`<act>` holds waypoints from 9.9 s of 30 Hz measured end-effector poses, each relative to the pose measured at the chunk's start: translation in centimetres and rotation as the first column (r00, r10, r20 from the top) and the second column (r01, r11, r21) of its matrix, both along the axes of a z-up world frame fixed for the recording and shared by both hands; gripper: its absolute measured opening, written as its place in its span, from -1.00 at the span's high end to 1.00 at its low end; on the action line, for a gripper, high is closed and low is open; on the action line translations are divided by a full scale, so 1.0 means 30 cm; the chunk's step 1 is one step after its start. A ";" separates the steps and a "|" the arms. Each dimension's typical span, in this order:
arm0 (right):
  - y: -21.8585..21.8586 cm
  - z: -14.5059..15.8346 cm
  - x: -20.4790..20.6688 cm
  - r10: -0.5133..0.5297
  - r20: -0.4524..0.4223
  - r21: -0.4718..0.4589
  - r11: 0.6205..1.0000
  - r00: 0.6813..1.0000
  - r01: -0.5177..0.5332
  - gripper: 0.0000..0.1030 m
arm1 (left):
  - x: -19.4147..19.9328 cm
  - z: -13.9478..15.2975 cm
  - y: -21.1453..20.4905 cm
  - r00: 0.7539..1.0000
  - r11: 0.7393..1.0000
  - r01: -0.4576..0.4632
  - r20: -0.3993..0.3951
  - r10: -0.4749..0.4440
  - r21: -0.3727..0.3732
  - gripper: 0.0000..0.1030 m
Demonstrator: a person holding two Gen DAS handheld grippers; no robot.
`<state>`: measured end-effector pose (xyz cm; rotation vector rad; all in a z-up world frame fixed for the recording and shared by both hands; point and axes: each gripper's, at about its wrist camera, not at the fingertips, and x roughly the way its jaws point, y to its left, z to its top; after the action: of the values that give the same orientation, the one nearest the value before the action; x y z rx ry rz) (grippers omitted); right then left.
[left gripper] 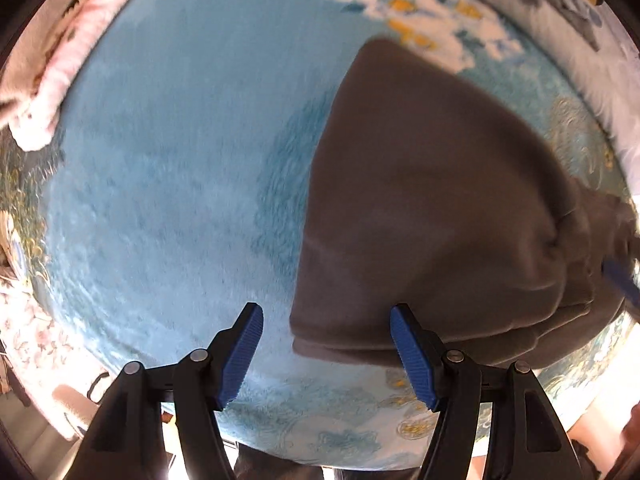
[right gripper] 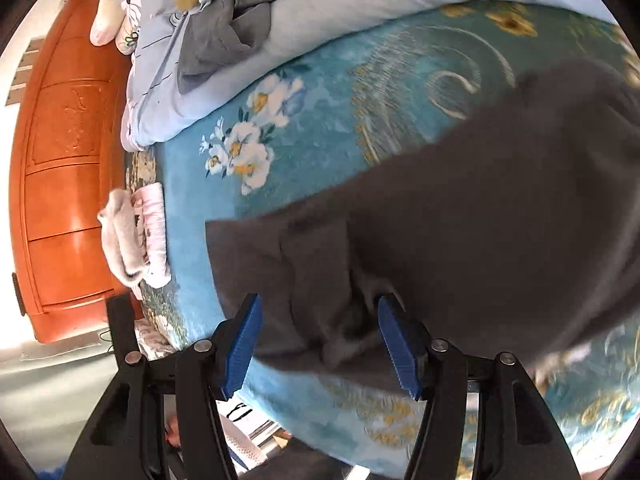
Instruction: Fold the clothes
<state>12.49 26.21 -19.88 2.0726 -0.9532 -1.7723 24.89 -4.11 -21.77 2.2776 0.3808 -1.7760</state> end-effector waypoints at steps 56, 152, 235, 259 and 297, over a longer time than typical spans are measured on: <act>-0.012 -0.190 0.111 -0.037 0.100 -0.086 0.995 0.994 0.046 -0.28 | 0.259 -0.181 0.347 0.993 0.996 -0.055 0.106 0.048 0.067 -0.36; -0.101 0.534 0.322 0.034 -0.494 0.302 0.944 0.869 0.135 0.28 | 0.370 0.149 0.540 0.985 0.989 -0.087 -0.137 0.104 0.122 -0.37; -0.116 0.217 0.377 0.039 -0.114 0.274 0.962 0.993 -0.007 -0.01 | 0.196 -0.003 0.300 0.932 0.781 -0.115 -0.205 0.299 0.614 0.33; -0.260 0.207 0.185 0.207 -0.178 0.308 0.940 0.962 -0.145 -0.01 | 0.050 0.261 0.559 0.913 0.777 0.326 -0.392 -0.112 0.538 0.04; -0.063 0.035 0.351 0.114 -0.044 0.142 0.984 0.993 -0.106 -0.35 | 0.136 -0.016 0.335 0.972 0.900 0.110 -0.235 -0.008 0.423 -0.65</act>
<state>23.03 24.32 -18.84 2.1058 -0.7040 -1.8740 28.98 5.94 -22.26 2.3827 0.8351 -2.1756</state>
